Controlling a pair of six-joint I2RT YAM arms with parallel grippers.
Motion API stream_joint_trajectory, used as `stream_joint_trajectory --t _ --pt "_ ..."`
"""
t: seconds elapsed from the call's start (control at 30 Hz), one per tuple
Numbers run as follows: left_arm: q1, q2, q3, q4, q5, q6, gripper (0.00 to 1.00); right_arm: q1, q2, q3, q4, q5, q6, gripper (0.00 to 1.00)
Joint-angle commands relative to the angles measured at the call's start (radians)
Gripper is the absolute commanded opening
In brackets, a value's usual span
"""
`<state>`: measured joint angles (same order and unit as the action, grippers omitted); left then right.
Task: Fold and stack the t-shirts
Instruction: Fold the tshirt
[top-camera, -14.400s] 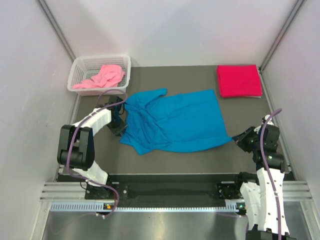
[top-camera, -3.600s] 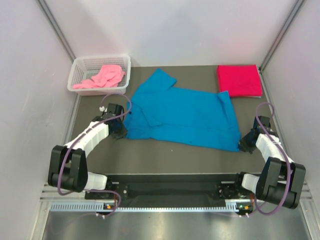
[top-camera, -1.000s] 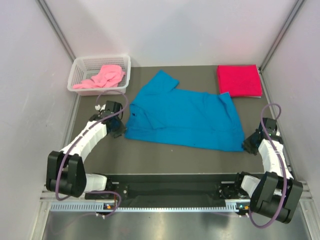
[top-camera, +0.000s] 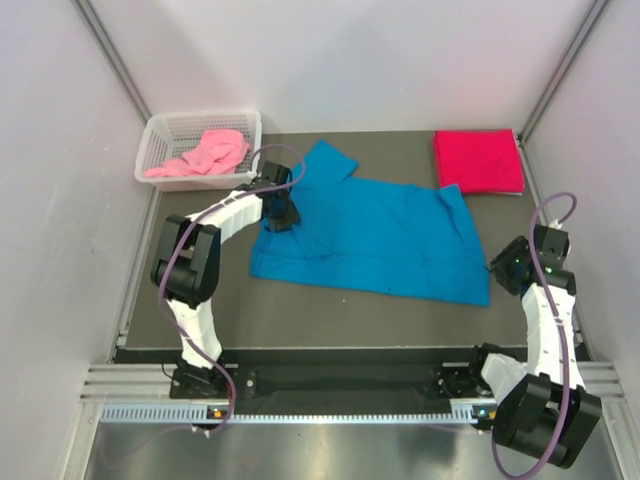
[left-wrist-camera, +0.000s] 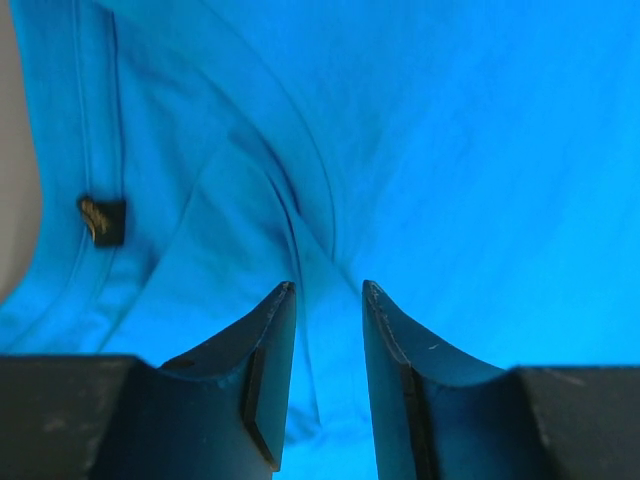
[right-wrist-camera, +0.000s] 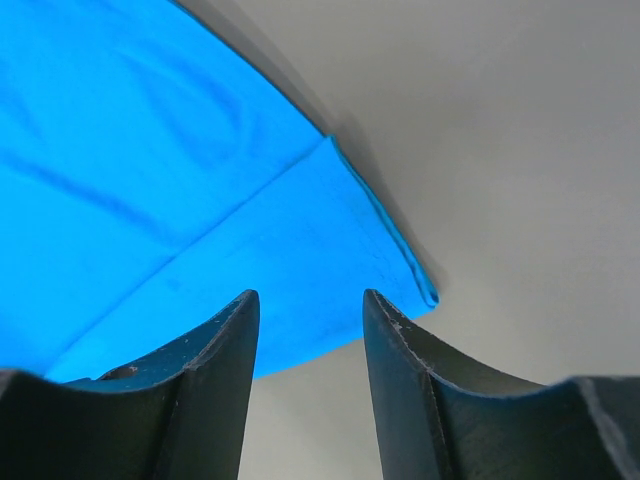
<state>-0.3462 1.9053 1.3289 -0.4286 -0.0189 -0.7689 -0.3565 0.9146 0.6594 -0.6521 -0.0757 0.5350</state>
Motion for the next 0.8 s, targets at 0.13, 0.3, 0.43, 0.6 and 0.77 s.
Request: stream_joint_trajectory --t 0.13,0.3,0.43,0.6,0.77 --pt "0.0 0.049 0.078 -0.061 -0.114 -0.023 0.37 -0.002 -0.006 0.069 0.022 0.004 -0.021 0.47" --pt "0.0 0.055 0.067 -0.035 -0.124 -0.023 0.36 -0.002 -0.01 0.069 0.028 0.005 -0.017 0.47" --pt "0.0 0.061 0.058 0.023 -0.085 -0.018 0.31 -0.002 -0.011 0.068 0.026 0.004 -0.021 0.47" --pt "0.0 0.074 0.081 0.024 -0.076 -0.007 0.18 -0.002 -0.016 0.063 0.025 0.008 -0.024 0.46" --pt "0.0 0.075 0.089 0.025 -0.069 0.0 0.07 -0.004 -0.025 0.055 0.025 0.013 -0.024 0.47"
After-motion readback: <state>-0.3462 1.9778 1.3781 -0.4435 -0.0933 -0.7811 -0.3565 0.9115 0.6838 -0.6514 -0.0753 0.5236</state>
